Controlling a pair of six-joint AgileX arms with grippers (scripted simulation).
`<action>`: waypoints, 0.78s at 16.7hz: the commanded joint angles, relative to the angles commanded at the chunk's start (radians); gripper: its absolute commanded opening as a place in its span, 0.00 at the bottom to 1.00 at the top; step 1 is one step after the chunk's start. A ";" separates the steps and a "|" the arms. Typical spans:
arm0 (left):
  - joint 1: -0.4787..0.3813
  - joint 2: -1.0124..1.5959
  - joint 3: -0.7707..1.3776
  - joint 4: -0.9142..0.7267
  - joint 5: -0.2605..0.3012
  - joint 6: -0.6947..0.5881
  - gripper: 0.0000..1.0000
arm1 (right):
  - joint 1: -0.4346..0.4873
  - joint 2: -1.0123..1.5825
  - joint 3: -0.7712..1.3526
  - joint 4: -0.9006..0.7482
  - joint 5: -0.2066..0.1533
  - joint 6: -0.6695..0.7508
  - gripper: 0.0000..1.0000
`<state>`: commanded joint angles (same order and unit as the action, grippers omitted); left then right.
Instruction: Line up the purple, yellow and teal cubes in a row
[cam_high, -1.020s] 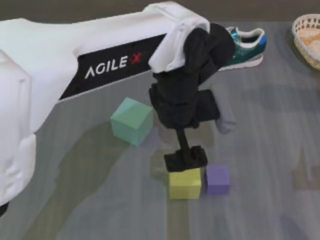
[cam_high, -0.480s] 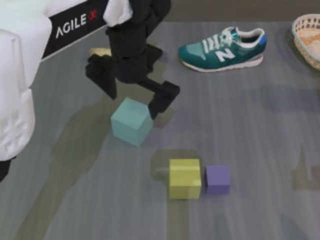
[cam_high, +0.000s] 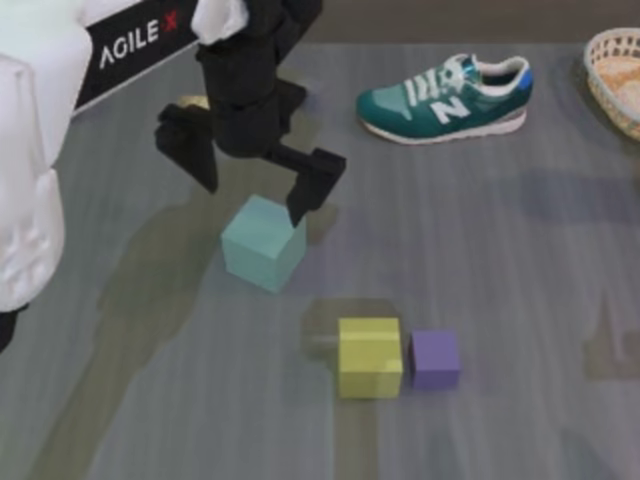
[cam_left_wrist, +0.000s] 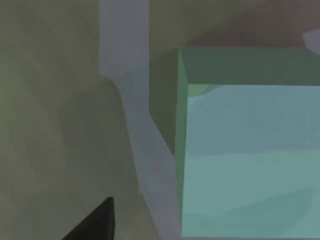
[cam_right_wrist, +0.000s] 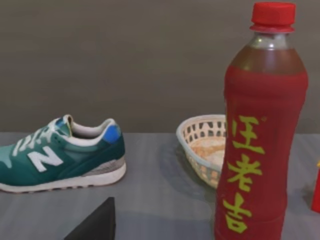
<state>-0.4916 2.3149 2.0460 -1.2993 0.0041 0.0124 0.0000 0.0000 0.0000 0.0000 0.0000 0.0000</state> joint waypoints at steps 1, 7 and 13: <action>0.002 0.003 -0.012 0.013 0.000 -0.001 1.00 | 0.000 0.000 0.000 0.000 0.000 0.000 1.00; 0.005 0.058 -0.175 0.238 0.001 0.000 1.00 | 0.000 0.000 0.000 0.000 0.000 0.000 1.00; 0.005 0.078 -0.226 0.302 0.001 0.001 1.00 | 0.000 0.000 0.000 0.000 0.000 0.000 1.00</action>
<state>-0.4864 2.3929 1.8199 -0.9977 0.0051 0.0135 0.0000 0.0000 0.0000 0.0000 0.0000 0.0000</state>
